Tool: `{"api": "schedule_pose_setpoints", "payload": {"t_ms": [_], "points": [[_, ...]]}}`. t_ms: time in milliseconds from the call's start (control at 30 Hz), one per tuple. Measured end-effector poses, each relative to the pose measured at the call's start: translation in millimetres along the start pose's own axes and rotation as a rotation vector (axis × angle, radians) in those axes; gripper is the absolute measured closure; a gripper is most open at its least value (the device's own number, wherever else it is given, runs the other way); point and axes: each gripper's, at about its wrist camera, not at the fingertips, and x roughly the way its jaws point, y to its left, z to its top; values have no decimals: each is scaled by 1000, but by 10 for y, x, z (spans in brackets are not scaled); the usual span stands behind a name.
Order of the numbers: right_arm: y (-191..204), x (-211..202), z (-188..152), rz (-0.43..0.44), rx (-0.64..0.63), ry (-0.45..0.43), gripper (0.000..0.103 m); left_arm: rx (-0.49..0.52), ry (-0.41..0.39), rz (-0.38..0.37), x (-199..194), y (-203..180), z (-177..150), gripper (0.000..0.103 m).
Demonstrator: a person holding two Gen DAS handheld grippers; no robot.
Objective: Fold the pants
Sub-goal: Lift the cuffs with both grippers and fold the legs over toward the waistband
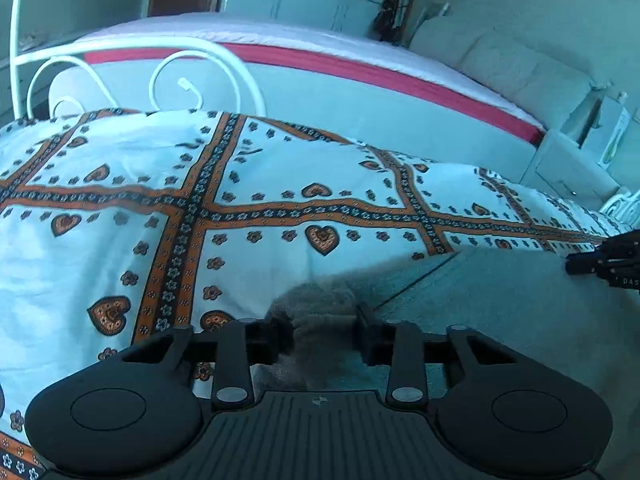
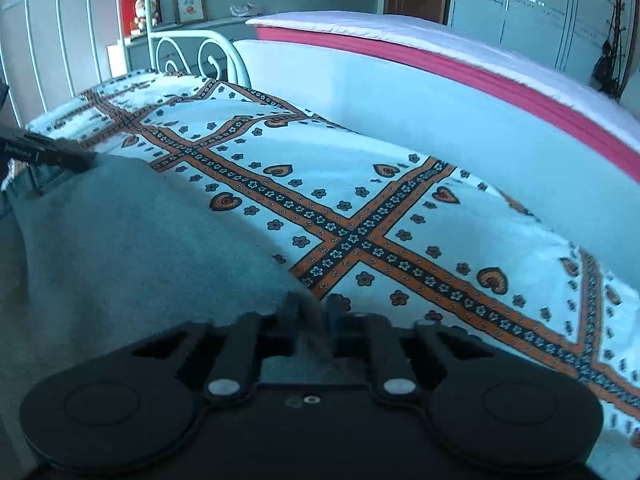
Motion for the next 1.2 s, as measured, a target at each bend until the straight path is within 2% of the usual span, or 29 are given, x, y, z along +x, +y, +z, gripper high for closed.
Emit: {"api": "schedule_pose_setpoints", "payload": {"t_ms": [167,267,433,600,767,900,933,967,1100,1200], "points": [[92,-327,41,-27,-13,-55,103,11,-69,-18,-247,-57,9,74],[229,-634,39,-50,-51,-89,103,12,-138,-70,-532,-61,33,74],[505,-1254,-59,-85,-114,-150,103,73,-204,-144,-1064,-176,-6,74],[899,-1833,-333,-129,-206,-190,103,128,-253,-179,-1645,-338,-231,74],[1365,-2229,-768,-158,-304,-193,103,166,-280,-171,-2162,-509,-689,74],[1725,-2344,-1249,-142,-346,-146,103,74,-211,-137,-2356,-525,-1239,60],[1792,-2338,-1380,-136,-345,-125,100,39,-186,-121,-2380,-517,-1382,59],[1835,-2339,-1481,-141,-325,-114,92,18,-168,-102,-2394,-517,-1497,57],[1761,-2484,-1692,-121,-69,-127,90,-92,-123,6,-2471,-572,-1838,55],[1719,-2588,-1662,-127,25,-157,89,-216,-139,74,-2576,-570,-1989,53]]}}
